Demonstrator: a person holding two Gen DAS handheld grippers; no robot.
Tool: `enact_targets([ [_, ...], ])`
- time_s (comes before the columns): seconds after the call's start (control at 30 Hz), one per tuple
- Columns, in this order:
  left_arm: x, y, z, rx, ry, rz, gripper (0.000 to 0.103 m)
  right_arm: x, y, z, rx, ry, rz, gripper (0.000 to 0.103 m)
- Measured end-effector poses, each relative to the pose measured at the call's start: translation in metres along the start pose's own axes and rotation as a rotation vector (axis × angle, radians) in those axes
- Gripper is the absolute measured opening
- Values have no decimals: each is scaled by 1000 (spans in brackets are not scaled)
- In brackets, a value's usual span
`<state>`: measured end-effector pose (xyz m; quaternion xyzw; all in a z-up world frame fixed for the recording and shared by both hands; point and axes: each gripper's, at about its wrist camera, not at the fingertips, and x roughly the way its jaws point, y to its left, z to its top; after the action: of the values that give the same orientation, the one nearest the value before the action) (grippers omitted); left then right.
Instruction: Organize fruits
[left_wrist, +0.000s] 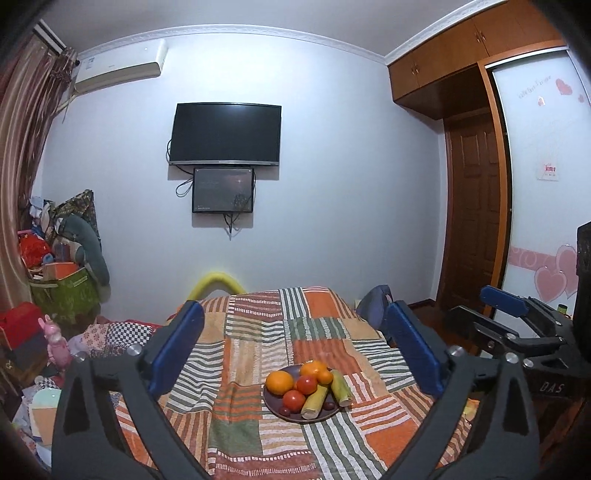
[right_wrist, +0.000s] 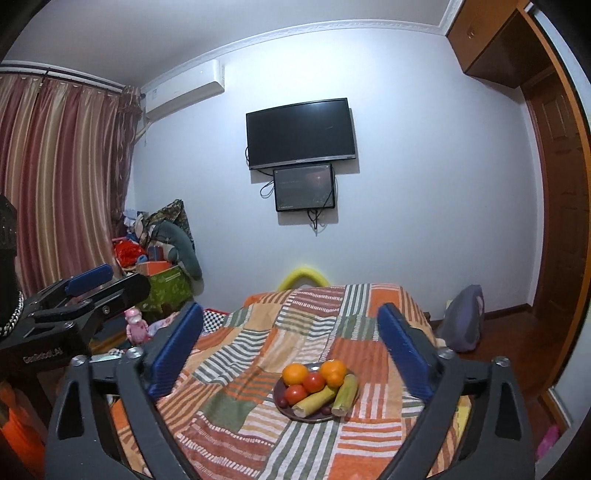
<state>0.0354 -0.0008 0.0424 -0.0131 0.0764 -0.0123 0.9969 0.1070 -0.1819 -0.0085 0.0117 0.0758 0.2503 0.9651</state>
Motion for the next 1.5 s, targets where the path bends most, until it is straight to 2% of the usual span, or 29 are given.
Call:
enact_targets([
  [1.13, -3, 0, -7, -7, 14, 9, 103, -22, 3, -6, -23, -37, -61, 103],
  [1.5, -1, 0, -6, -9, 26, -20, 103, -23, 2, -5, -23, -39, -67, 103],
])
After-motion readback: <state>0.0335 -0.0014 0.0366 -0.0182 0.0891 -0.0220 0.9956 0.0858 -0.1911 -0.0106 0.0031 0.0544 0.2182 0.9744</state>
